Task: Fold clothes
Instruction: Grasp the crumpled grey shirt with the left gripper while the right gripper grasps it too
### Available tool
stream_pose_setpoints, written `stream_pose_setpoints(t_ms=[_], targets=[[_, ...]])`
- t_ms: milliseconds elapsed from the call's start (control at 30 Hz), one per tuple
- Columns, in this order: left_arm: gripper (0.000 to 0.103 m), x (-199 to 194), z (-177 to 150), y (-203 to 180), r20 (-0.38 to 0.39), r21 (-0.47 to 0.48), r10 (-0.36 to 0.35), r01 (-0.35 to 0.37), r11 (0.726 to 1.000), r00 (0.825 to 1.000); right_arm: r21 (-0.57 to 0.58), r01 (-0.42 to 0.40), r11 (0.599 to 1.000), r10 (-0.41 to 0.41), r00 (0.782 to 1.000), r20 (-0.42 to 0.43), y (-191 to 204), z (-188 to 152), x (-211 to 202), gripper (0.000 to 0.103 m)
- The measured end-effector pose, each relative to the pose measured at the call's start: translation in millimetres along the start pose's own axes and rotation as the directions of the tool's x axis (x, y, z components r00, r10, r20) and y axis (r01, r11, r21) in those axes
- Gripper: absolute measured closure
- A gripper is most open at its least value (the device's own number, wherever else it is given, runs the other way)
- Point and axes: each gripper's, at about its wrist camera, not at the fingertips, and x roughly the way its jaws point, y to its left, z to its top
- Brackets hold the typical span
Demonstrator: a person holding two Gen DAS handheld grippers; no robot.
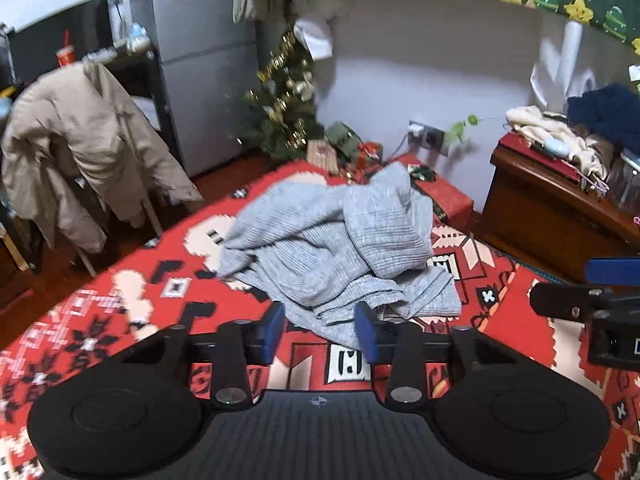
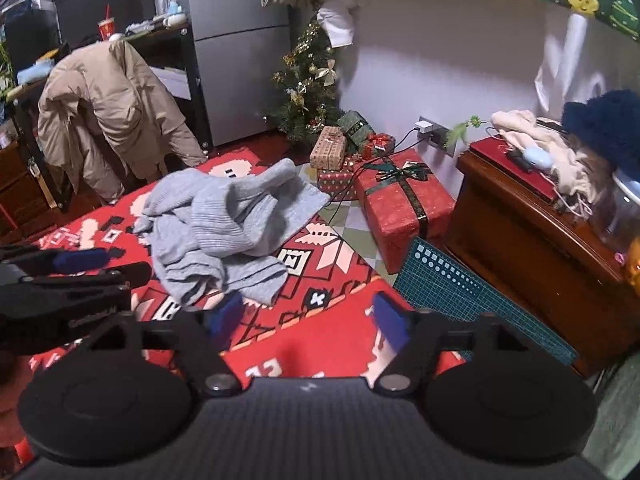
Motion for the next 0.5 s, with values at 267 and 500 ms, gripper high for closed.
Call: stream_pose_setpoints(t_ms=[267, 500], targets=[[0.048, 31, 8, 0, 0.038, 0.050, -0.041, 0.039, 0.998, 0.998, 0.014, -0.037, 0.999, 0.037, 0.999, -0.007, -2, 16, 51, 0.056], [0.093, 45, 8, -3, 0.021, 0.062, -0.029, 0.027, 0.998, 0.999, 0.038, -0.067, 0.997, 0.067, 0.998, -0.004, 1, 20, 69, 0.063]])
